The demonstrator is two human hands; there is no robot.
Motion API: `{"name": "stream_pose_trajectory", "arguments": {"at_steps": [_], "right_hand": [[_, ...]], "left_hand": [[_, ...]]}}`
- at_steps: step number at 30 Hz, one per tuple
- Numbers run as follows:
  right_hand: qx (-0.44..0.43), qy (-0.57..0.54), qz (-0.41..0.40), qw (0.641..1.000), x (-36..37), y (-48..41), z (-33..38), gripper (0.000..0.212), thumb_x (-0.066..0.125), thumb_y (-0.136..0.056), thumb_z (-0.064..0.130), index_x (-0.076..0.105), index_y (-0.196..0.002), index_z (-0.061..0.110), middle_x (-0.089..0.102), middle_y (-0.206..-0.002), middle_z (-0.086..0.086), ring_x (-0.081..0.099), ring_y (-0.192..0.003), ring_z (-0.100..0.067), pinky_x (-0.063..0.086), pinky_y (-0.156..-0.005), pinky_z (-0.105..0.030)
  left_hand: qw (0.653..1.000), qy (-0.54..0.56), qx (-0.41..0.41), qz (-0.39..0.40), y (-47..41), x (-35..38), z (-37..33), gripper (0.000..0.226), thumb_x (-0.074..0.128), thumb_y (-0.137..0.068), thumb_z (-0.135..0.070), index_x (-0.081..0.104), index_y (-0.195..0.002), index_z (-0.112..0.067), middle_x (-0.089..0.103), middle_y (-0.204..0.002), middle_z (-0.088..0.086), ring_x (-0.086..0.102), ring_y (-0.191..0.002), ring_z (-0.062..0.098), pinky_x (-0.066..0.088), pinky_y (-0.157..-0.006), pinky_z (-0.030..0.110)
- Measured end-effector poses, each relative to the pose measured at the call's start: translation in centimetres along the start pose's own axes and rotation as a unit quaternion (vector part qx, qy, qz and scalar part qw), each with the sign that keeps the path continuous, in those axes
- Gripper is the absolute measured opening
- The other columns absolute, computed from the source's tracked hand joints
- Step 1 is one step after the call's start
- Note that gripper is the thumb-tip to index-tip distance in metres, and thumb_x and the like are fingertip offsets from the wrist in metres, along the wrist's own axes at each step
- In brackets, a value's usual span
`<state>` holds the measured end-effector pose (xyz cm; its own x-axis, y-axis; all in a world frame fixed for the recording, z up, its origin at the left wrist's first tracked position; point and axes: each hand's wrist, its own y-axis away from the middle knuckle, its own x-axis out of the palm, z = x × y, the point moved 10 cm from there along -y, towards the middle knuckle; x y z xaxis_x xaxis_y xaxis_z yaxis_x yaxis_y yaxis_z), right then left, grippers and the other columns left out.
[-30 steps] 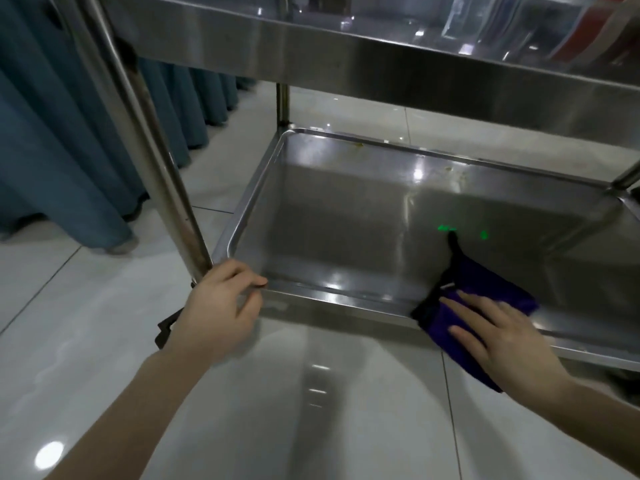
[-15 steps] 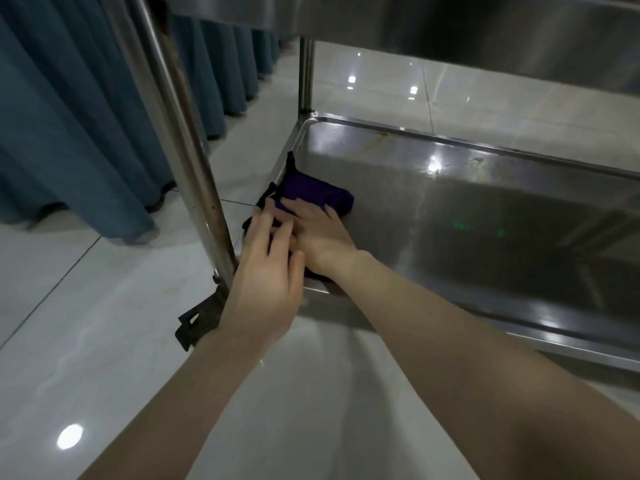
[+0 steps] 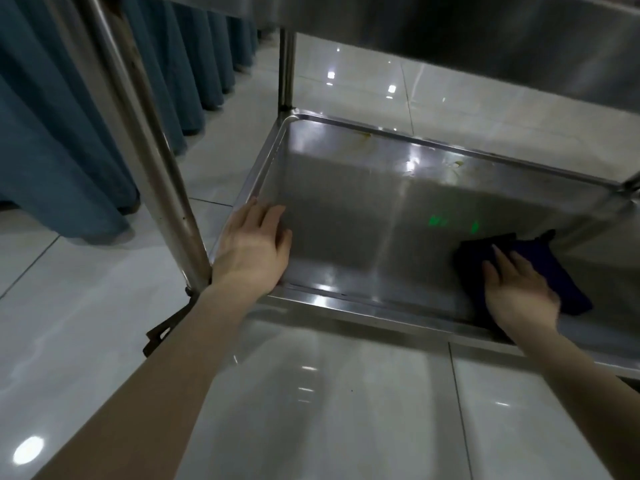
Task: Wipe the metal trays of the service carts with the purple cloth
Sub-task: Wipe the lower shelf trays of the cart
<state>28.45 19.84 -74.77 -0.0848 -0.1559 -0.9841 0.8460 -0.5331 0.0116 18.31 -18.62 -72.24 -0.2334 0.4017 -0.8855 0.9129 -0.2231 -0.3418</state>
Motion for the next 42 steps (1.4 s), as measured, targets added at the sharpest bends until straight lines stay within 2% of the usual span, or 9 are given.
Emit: {"name": "stream_pose_trajectory", "arguments": {"at_steps": [4,11,14,21,24,30,34,38,42], "right_hand": [[-0.110,0.019,-0.029,0.993,1.9,0.2,13.6,0.047,0.031,-0.100,0.045,0.034,-0.146,0.038,0.029,-0.157,0.005,0.029,-0.142,-0.019,0.028,-0.111,-0.047],[-0.369,-0.002,0.100,0.924,7.2,2.9,35.7,0.053,0.033,-0.102,0.041,0.017,-0.152,0.038,0.011,-0.162,0.005,0.008,-0.148,-0.020,0.007,-0.118,-0.052],[-0.349,-0.028,0.055,0.935,5.6,1.3,31.7,0.048,0.030,-0.102,0.046,0.029,-0.149,0.038,0.024,-0.159,0.007,0.020,-0.145,-0.017,0.016,-0.117,-0.046],[0.008,-0.019,-0.028,0.999,-0.1,-4.4,3.2,0.048,0.030,-0.101,0.044,0.036,-0.148,0.031,0.032,-0.156,-0.002,0.034,-0.138,-0.031,0.027,-0.111,-0.052],[0.117,-0.020,-0.010,0.993,-0.4,-4.1,-0.3,0.051,0.025,-0.101,0.046,0.030,-0.150,0.032,0.029,-0.155,-0.005,0.028,-0.138,-0.036,0.021,-0.110,-0.057],[-0.147,0.018,-0.063,0.987,2.4,-1.8,20.6,0.043,0.032,-0.100,0.046,0.043,-0.140,0.034,0.043,-0.147,-0.001,0.044,-0.126,-0.033,0.033,-0.102,-0.047],[-0.328,-0.014,0.047,0.943,6.1,-0.3,33.1,0.047,0.026,-0.102,0.045,0.029,-0.149,0.038,0.027,-0.158,0.004,0.024,-0.143,-0.025,0.017,-0.114,-0.049],[-0.320,-0.047,0.056,0.945,5.6,-2.4,30.0,0.047,0.026,-0.102,0.048,0.032,-0.148,0.038,0.027,-0.158,0.004,0.023,-0.144,-0.021,0.015,-0.115,-0.048],[-0.172,-0.019,-0.032,0.984,1.7,-6.3,14.0,0.044,0.031,-0.101,0.047,0.040,-0.143,0.037,0.036,-0.153,0.002,0.038,-0.136,-0.025,0.029,-0.110,-0.045]], "left_hand": [[0.996,0.077,-0.020,-0.028,0.2,-0.5,0.2,0.041,0.051,-0.096,-0.020,0.052,-0.134,-0.006,0.052,-0.138,0.014,0.036,-0.138,0.030,0.029,-0.114,0.040],[0.970,0.207,-0.122,-0.042,-0.1,-0.9,2.0,0.042,0.040,-0.101,-0.022,0.040,-0.143,-0.018,0.022,-0.157,0.003,0.017,-0.145,0.017,0.013,-0.118,0.025],[0.980,0.163,-0.114,-0.017,-0.2,-0.3,1.9,0.046,0.038,-0.102,-0.025,0.034,-0.148,-0.021,0.017,-0.160,-0.001,0.009,-0.148,0.017,0.006,-0.117,0.025],[0.996,0.027,-0.067,0.043,-0.5,1.4,1.4,0.053,0.035,-0.100,-0.038,0.028,-0.150,-0.021,0.024,-0.158,0.006,0.011,-0.148,0.020,0.010,-0.120,0.040],[0.997,0.010,-0.065,0.051,-0.4,1.7,1.3,0.054,0.032,-0.099,-0.043,0.027,-0.150,-0.024,0.024,-0.158,0.002,0.010,-0.148,0.017,0.009,-0.119,0.042],[0.998,0.010,-0.049,0.049,-0.3,1.4,0.7,0.051,0.031,-0.101,-0.039,0.028,-0.150,-0.024,0.022,-0.159,-0.002,0.009,-0.148,0.015,0.009,-0.120,0.043],[0.997,0.036,-0.059,0.029,-0.3,1.0,1.0,0.049,0.033,-0.101,-0.034,0.031,-0.149,-0.023,0.021,-0.159,0.003,0.016,-0.147,0.020,0.012,-0.120,0.039],[0.998,-0.004,-0.031,0.048,-0.5,1.5,0.8,0.053,0.024,-0.100,-0.041,0.034,-0.148,-0.023,0.026,-0.158,0.003,0.021,-0.145,0.022,0.016,-0.118,0.043],[0.995,-0.039,-0.036,0.080,-0.6,2.4,1.4,0.051,0.027,-0.099,-0.050,0.038,-0.144,-0.028,0.033,-0.154,0.002,0.028,-0.142,0.023,0.021,-0.116,0.045]]}}
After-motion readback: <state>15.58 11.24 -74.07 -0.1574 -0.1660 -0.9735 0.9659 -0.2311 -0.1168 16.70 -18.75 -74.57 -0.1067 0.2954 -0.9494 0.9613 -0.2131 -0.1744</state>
